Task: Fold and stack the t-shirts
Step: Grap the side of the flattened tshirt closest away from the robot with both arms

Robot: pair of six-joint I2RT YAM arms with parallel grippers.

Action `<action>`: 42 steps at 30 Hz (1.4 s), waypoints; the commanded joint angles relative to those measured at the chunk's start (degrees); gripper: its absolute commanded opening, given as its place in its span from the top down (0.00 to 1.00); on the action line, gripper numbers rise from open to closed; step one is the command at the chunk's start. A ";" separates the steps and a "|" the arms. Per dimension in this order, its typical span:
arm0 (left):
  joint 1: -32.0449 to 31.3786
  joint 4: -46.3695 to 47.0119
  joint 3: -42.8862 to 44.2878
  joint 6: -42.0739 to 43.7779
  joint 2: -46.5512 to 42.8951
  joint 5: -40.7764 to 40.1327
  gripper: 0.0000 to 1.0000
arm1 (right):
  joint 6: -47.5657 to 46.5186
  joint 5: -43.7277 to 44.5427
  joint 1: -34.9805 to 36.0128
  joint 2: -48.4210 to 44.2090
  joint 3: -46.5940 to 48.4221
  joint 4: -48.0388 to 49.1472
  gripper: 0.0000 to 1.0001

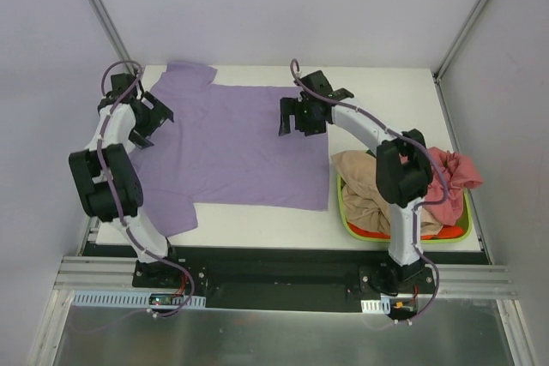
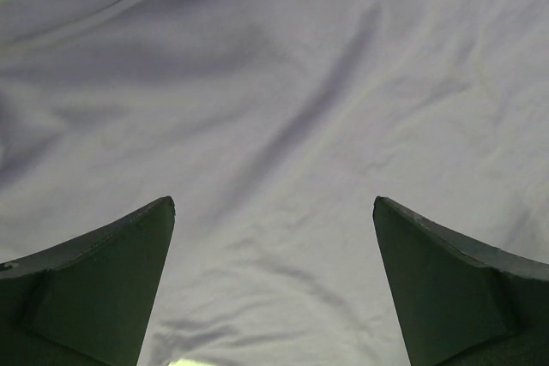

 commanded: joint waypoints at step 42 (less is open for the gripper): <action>-1.25 -4.70 28.01 8.90 19.19 12.31 0.01 | -9.88 0.23 -13.28 8.71 23.56 -14.08 0.04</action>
